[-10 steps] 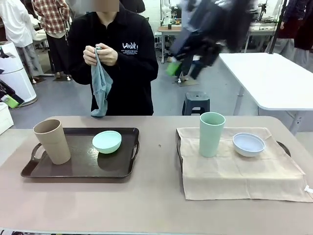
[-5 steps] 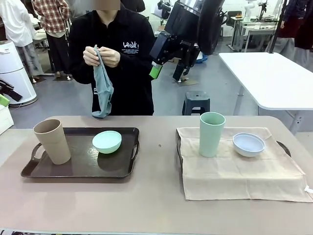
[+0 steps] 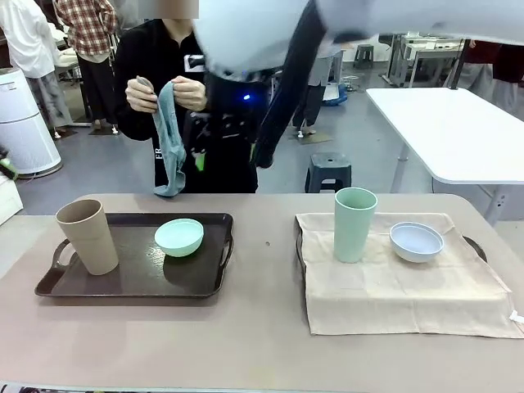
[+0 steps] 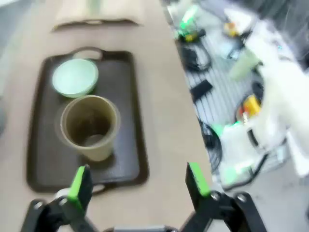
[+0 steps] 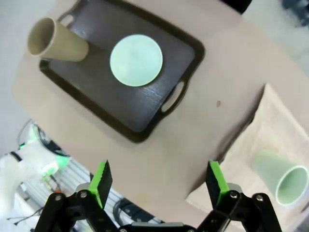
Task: Set up a tray with a mat and arrange the tableware.
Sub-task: Pick up the Picnic Bowl and Reusable plastic cup from the Handle tray in front of the human's position and hold them in the air.
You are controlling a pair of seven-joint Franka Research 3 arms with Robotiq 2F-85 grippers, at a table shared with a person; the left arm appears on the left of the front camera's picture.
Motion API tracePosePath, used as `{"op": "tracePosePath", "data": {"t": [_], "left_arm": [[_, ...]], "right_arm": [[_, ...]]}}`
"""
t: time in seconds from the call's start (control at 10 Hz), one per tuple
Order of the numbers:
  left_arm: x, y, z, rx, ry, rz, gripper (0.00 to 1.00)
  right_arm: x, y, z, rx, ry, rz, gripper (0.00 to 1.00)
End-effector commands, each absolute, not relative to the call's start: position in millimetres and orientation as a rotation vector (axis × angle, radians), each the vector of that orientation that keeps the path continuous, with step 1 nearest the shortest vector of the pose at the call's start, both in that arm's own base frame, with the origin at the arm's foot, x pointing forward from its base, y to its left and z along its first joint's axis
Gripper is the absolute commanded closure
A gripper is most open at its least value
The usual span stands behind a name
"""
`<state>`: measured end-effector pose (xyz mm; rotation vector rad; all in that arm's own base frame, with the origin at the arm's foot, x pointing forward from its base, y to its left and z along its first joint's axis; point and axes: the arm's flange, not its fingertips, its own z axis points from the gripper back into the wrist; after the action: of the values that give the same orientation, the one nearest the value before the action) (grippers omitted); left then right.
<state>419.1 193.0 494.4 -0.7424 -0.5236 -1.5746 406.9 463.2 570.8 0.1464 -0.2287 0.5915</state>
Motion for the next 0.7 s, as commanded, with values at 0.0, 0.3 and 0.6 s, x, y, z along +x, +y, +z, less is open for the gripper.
{"op": "tracePosePath", "data": {"t": [0.0,0.3,0.6], "left_arm": [[408,216,450,-0.725,-0.446,-1.807,0.00],[405,206,474,-0.751,-0.484,-1.706,0.00],[431,227,440,-0.770,-0.594,-1.613,0.00]], "right_arm": [[433,482,585,0.096,-0.177,0.585,0.00],[413,475,565,0.119,-0.212,0.593,0.00],[430,482,553,0.135,-0.228,0.532,0.00]]}}
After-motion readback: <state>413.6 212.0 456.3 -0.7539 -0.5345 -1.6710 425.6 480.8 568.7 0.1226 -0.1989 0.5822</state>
